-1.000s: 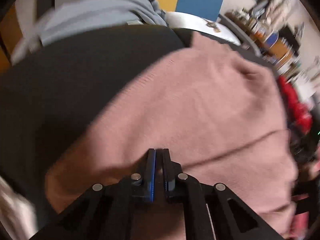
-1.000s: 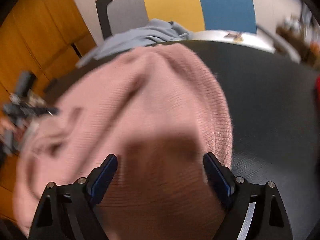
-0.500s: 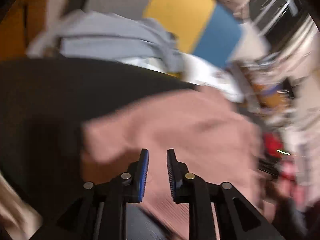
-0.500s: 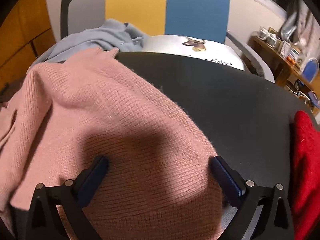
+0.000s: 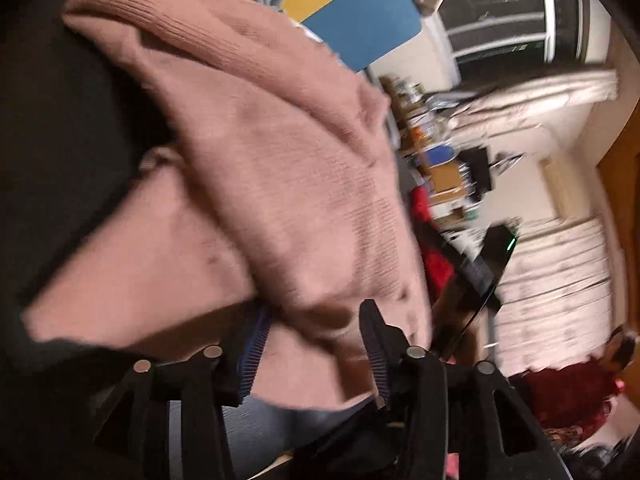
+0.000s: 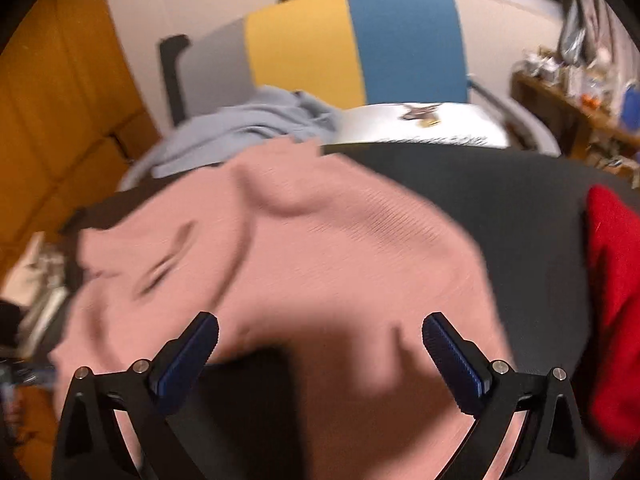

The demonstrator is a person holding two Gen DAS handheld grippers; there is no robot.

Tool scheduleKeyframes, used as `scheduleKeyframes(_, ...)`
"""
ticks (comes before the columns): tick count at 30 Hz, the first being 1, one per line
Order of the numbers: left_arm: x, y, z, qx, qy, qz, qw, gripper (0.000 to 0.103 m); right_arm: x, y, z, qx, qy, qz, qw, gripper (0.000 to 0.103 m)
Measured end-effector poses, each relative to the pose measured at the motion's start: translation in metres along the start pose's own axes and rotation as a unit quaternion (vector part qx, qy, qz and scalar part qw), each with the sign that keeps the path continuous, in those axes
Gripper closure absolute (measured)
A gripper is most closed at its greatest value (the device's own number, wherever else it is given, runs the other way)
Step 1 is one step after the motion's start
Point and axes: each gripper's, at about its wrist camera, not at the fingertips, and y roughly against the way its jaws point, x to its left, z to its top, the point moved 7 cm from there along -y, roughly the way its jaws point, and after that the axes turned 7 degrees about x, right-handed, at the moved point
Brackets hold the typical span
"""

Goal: Fold clothes

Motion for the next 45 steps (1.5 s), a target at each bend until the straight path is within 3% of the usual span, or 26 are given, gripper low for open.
scheduleKeyframes(2, -0.006, -0.014, 0.01, -0.002, 0.008, -0.016, 0.9998, 0.054, 0.007, 0.005, -0.018, 0.001, -0.008, 0.007, 1.0, 0.0)
scheduleKeyframes(4, -0.008, -0.026, 0.021, -0.006, 0.011, 0.003, 0.9999, 0.06, 0.007, 0.003, -0.032, 0.006, -0.02, 0.002, 1.0, 0.0)
scheduleKeyframes(5, -0.009, -0.031, 0.025, -0.01, 0.01, 0.015, 0.9998, 0.078, 0.006, 0.001, -0.038, 0.009, -0.027, -0.003, 1.0, 0.0)
scheduleKeyframes(7, -0.019, -0.031, 0.03, -0.024, -0.004, 0.015, 0.9996, 0.098, 0.004, -0.002, -0.046, 0.016, -0.037, -0.017, 0.999, 0.0)
scheduleKeyframes(10, -0.046, 0.021, 0.044, -0.101, -0.03, -0.046, 0.9934, 0.097, 0.004, -0.008, -0.048, 0.023, -0.034, -0.046, 0.998, 0.0)
scheduleKeyframes(12, -0.056, 0.065, 0.055, -0.153, -0.042, -0.059, 0.9856, 0.097, 0.009, -0.01, -0.04, 0.021, -0.014, -0.066, 0.997, 0.0)
scheduleKeyframes(15, -0.056, 0.117, 0.07, -0.212, -0.057, -0.012, 0.9757, 0.097, 0.025, -0.022, -0.023, 0.018, 0.025, -0.071, 0.997, 0.0)
scheduleKeyframes(18, -0.044, 0.137, 0.086, -0.232, -0.052, 0.049, 0.9702, 0.097, 0.05, -0.042, -0.011, 0.032, 0.067, -0.069, 0.995, 0.0)
scheduleKeyframes(22, -0.018, 0.162, 0.102, -0.251, -0.027, 0.095, 0.9629, 0.097, 0.101, -0.075, -0.016, 0.073, 0.142, -0.049, 0.986, 0.0)
scheduleKeyframes(25, 0.001, 0.185, 0.102, -0.257, -0.017, 0.13, 0.9573, 0.097, 0.13, -0.079, -0.036, 0.091, 0.204, -0.023, 0.974, 0.0)
scheduleKeyframes(29, 0.029, 0.201, 0.093, -0.241, 0.0, 0.164, 0.9567, 0.097, 0.101, -0.057, -0.057, 0.143, 0.223, -0.028, 0.964, 0.0)
scheduleKeyframes(31, 0.039, 0.194, 0.086, -0.224, 0.005, 0.171, 0.9596, 0.097, 0.072, -0.042, -0.065, 0.159, 0.227, -0.06, 0.959, 0.0)
scheduleKeyframes(33, 0.045, 0.174, 0.073, -0.188, 0.004, 0.164, 0.9684, 0.097, 0.039, -0.027, -0.068, 0.171, 0.222, -0.103, 0.954, 0.0)
scheduleKeyframes(36, 0.052, 0.138, 0.044, -0.127, -0.01, 0.167, 0.9778, 0.097, -0.017, -0.003, -0.065, 0.18, 0.203, -0.202, 0.941, 0.0)
scheduleKeyframes(40, 0.07, 0.098, 0.005, -0.068, -0.013, 0.207, 0.976, 0.096, -0.055, 0.033, -0.07, 0.179, 0.171, -0.294, 0.923, 0.0)
scheduleKeyframes(41, 0.071, 0.1, 0.001, -0.078, -0.01, 0.209, 0.9747, 0.094, -0.052, 0.041, -0.07, 0.168, 0.164, -0.295, 0.926, 0.0)
scheduleKeyframes(42, 0.07, 0.106, -0.001, -0.096, -0.008, 0.205, 0.9742, 0.093, -0.039, 0.048, -0.069, 0.148, 0.158, -0.271, 0.938, 0.0)
scheduleKeyframes(45, 0.054, 0.13, 0.0, -0.148, -0.007, 0.151, 0.9773, 0.083, 0.013, 0.062, -0.069, 0.092, 0.145, -0.166, 0.971, 0.0)
